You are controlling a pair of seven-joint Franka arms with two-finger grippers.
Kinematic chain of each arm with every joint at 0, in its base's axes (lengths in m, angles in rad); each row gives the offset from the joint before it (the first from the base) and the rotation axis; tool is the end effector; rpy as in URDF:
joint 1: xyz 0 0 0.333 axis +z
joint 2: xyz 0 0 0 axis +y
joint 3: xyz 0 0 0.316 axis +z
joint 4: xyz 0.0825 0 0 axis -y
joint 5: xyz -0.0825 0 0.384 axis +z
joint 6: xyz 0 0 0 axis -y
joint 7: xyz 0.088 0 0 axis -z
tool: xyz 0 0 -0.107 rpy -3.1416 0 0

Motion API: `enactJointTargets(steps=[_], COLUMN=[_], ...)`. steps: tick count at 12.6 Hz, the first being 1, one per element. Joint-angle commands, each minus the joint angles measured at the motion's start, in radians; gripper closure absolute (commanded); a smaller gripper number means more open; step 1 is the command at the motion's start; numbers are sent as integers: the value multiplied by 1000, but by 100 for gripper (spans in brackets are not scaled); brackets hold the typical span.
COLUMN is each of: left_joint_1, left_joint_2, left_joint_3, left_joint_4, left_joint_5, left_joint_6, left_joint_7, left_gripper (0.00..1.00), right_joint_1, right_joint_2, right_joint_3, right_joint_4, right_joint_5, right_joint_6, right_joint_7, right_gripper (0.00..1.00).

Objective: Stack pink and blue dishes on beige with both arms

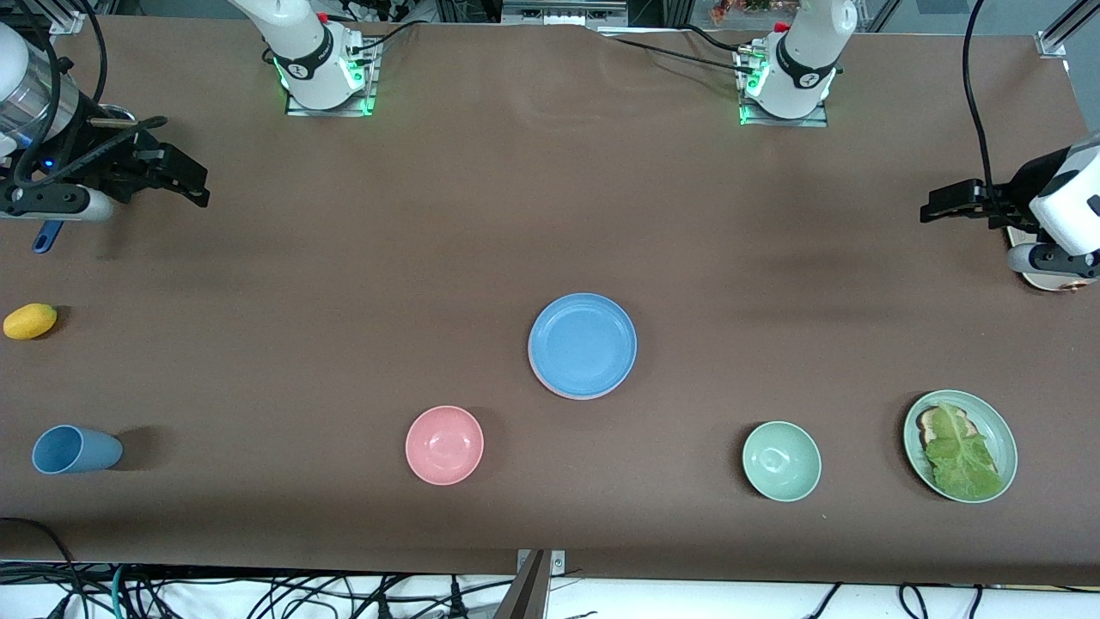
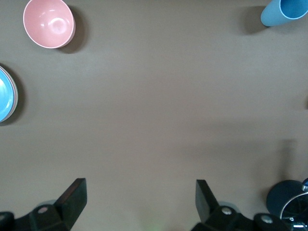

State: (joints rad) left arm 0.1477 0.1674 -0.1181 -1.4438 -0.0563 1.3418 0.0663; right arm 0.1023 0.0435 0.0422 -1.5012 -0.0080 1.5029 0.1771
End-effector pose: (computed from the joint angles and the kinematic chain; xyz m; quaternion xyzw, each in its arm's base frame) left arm 0.5769 0.0157 0.5721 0.9901 -0.0213 -0.1316 0.0442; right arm 0.5557 0.0794 0.6270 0.9996 -0.0165 -0.0201 0.0064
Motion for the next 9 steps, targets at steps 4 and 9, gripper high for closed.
enactJointTargets(steps=[4, 9], left_joint_1=[1, 1], left_joint_2=[1, 3], left_joint_3=[5, 5], left_joint_4=[10, 10], left_joint_5=[-5, -4], left_joint_6=[-4, -4], left_joint_7=[20, 20], left_gripper=[0, 0], right_joint_1=[-3, -3], right_joint_2=[-10, -10], right_joint_3=[1, 1], right_joint_4=[2, 2], right_joint_5=[-7, -7], right_joint_6=[-16, -15], right_joint_7=[5, 12], right_gripper=[0, 0])
